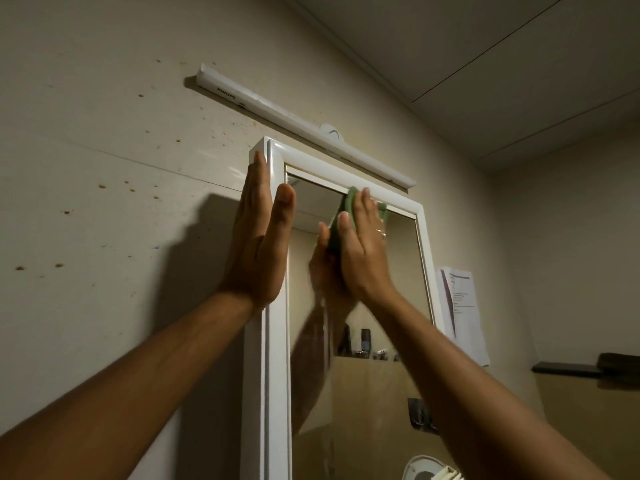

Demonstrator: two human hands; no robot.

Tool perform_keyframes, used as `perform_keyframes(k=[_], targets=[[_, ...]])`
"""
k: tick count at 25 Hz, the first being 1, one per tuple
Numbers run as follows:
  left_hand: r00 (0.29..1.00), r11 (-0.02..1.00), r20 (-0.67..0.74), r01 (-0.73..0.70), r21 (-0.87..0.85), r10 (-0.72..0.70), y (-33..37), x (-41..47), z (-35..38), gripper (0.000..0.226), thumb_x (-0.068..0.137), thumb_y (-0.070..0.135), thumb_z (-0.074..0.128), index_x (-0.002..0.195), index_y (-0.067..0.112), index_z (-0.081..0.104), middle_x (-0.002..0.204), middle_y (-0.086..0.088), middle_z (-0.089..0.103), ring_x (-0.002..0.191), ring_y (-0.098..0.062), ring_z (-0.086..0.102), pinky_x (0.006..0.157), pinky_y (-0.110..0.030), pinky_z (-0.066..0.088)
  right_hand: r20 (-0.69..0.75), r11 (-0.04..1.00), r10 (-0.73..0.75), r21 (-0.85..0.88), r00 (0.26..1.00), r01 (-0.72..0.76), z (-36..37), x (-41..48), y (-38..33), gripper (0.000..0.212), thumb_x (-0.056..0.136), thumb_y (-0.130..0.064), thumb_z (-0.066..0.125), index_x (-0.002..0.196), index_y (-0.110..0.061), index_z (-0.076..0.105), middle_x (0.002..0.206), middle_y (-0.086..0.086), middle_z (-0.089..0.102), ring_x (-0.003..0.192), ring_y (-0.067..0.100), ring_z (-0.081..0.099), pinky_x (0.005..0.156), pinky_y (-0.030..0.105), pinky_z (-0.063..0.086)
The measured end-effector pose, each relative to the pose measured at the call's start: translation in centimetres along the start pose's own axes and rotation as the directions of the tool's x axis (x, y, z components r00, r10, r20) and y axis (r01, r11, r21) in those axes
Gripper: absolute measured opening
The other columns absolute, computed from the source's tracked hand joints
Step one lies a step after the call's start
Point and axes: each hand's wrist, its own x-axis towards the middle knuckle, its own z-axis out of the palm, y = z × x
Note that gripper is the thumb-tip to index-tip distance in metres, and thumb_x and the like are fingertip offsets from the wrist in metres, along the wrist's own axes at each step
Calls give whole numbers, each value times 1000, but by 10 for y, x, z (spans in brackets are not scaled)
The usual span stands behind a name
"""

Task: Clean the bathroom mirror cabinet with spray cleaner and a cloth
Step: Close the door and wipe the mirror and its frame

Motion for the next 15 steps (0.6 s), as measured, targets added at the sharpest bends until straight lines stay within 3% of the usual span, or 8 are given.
perform_keyframes(k=[3, 5, 7, 9, 10, 12, 13, 15], targets=[[996, 992, 85, 20, -127, -9, 5, 1, -13, 113, 76, 97, 24, 165, 32, -1, 171, 19, 1, 154, 5, 10, 126, -30, 19, 77, 983, -186, 26, 980, 184, 27, -10, -70, 64, 105, -45, 26, 162, -19, 17, 171, -6, 6, 156, 5, -2, 128, 39, -1], [987, 980, 155, 80, -184, -51, 11, 1, -23, 116, 70, 101, 27, 164, 38, 2, 164, 32, 9, 142, 20, 23, 110, -6, 30, 97, 973, -227, 71, 969, 221, 27, -27, -82, 61, 105, -40, 29, 162, -17, 20, 171, -4, 10, 156, 5, 0, 128, 44, 2], [981, 980, 183, 98, -175, -66, 16, -3, -28, 116, 68, 102, 26, 164, 40, 3, 161, 34, 11, 132, 31, 23, 96, 6, 29, 102, 962, -272, 58, 957, 267, 24, -56, -72, 59, 106, -35, 32, 162, -18, 22, 170, -4, 13, 156, 7, 1, 128, 48, 7], [985, 988, 163, 86, -131, -64, 18, -9, -21, 119, 66, 103, 23, 164, 39, 0, 167, 28, 3, 130, 35, 15, 98, 8, 23, 138, 944, -325, -8, 936, 329, 20, -79, -61, 59, 106, -33, 35, 162, -21, 23, 170, -5, 12, 157, 10, 1, 127, 50, 10], [989, 993, 132, 74, -96, -61, 18, -12, -16, 120, 65, 104, 20, 164, 39, -1, 169, 25, 0, 133, 33, 11, 104, 5, 20, 155, 933, -346, -42, 925, 356, 19, -83, -56, 59, 106, -32, 36, 162, -21, 23, 171, -5, 12, 157, 12, 1, 127, 51, 12], [996, 999, 66, 52, -3, -52, 14, -12, -8, 117, 69, 102, 15, 164, 36, -3, 171, 20, -4, 148, 18, 4, 124, -18, 12, 176, 919, -356, -112, 918, 378, 10, -80, -37, 58, 106, -32, 36, 162, -22, 23, 170, -5, 13, 157, 13, 3, 126, 51, 14], [998, 998, 46, 43, 46, -45, 12, -12, -4, 115, 72, 100, 12, 164, 34, -3, 171, 18, -5, 153, 9, 0, 129, -32, 8, 167, 927, -324, -139, 931, 347, 2, -77, -16, 58, 106, -32, 36, 162, -24, 22, 170, -7, 12, 157, 12, 3, 126, 51, 15], [1000, 991, 13, 20, 134, -21, 9, -14, 1, 111, 76, 97, 8, 165, 30, -4, 172, 15, -6, 155, 2, -4, 130, -44, 7, 97, 959, -219, -161, 971, 232, -24, -69, 46, 57, 107, -36, 34, 162, -30, 19, 170, -14, 11, 157, 8, 5, 126, 53, 17]])
